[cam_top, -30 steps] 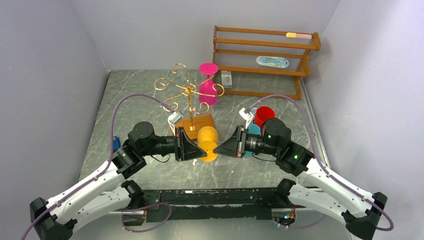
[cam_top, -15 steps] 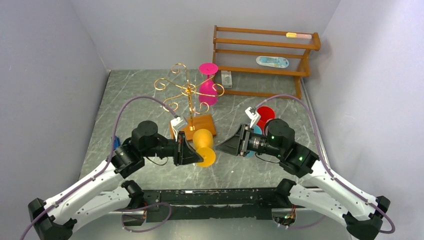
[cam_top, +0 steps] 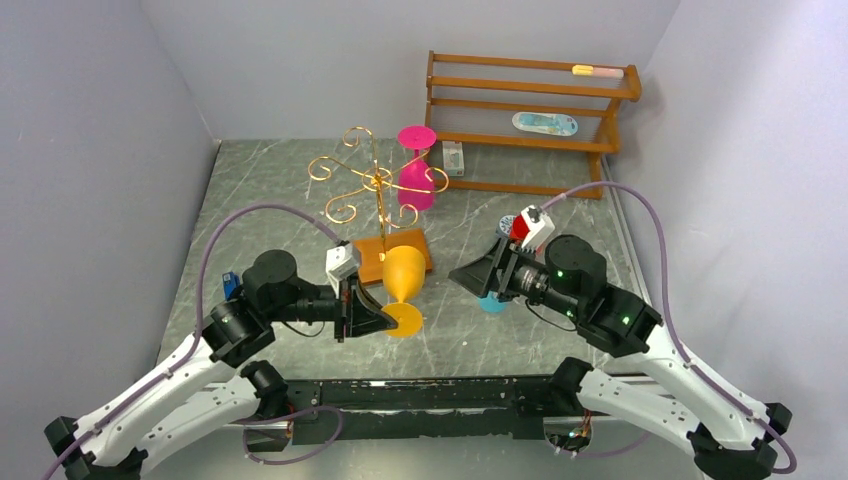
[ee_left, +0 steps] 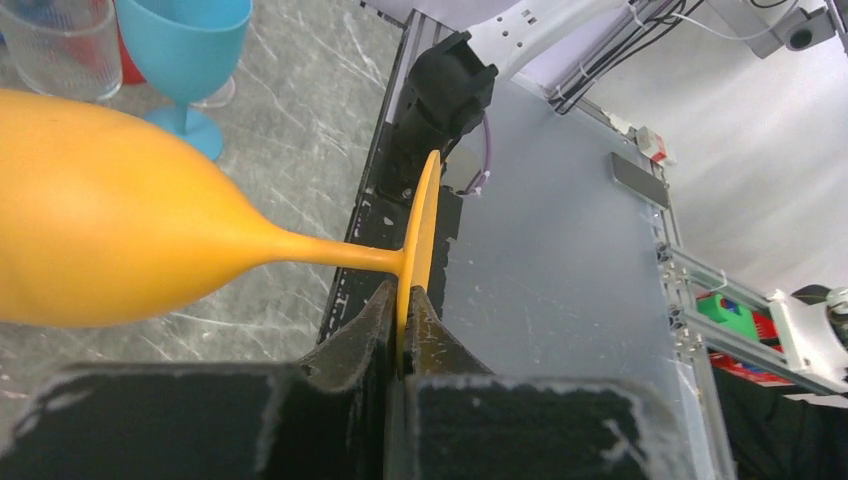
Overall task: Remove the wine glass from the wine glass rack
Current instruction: Place the wine glass at the center of the board.
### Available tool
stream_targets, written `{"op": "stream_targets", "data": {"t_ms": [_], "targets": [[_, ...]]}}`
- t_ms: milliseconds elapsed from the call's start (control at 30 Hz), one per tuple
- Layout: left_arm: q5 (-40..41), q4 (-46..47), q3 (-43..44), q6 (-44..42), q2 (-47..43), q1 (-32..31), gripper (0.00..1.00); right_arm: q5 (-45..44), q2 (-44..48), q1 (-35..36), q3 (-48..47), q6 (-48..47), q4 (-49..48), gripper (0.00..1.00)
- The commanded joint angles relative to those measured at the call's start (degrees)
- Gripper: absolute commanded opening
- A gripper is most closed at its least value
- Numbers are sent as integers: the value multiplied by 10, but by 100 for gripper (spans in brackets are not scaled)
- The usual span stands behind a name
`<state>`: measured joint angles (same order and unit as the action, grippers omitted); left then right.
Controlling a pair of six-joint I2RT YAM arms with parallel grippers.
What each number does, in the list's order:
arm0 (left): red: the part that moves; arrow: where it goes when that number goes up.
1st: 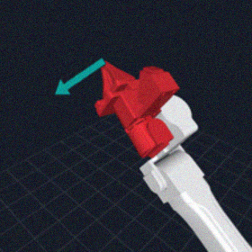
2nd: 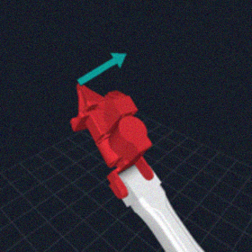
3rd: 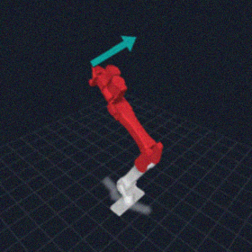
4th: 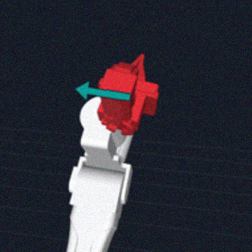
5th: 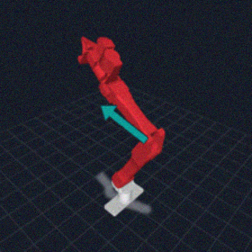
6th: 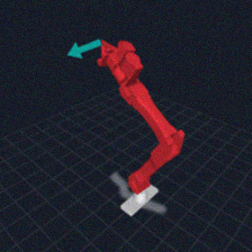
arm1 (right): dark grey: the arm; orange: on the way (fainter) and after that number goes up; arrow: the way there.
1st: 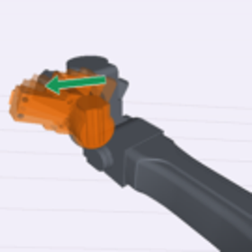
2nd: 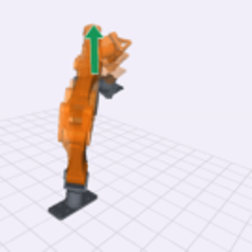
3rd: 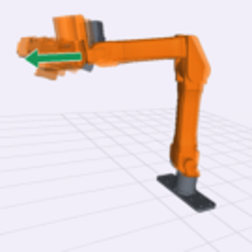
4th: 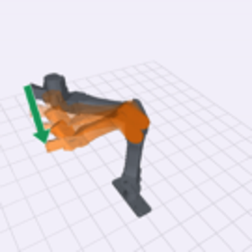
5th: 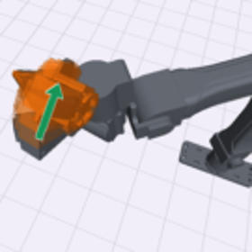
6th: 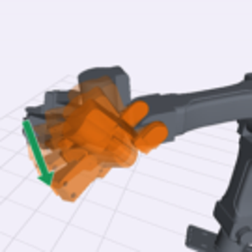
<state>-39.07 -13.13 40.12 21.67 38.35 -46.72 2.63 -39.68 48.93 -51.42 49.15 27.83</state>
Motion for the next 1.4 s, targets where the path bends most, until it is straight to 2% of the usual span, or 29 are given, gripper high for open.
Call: {"op": "stream_targets", "data": {"t_ms": [0, 167, 367, 633, 867, 1100, 1367], "targets": [[-6, 36, -8, -43, -17, -4, 5, -12, -23, 0, -21, -38, 28, 65], [-19, 49, -15, -55, -14, -3, 5, -31, -33, -3, -23, -46, 18, 66], [-66, 47, -9, -86, -16, -3, 5, 91, -78, -25, -41, -88, -5, 71], [-141, 69, -11, -92, -10, -4, 5, 332, -114, -164, -4, -84, -108, 75], [-151, 93, -20, -86, -19, -4, 5, 379, -138, -172, 2, -70, -148, 76], [-155, 126, -34, -71, -27, -3, 5, 442, -167, -172, 20, -35, -172, 72], [-142, 94, -34, -132, -48, -4, 5, 508, -171, -175, 19, -16, -210, 62]]}}
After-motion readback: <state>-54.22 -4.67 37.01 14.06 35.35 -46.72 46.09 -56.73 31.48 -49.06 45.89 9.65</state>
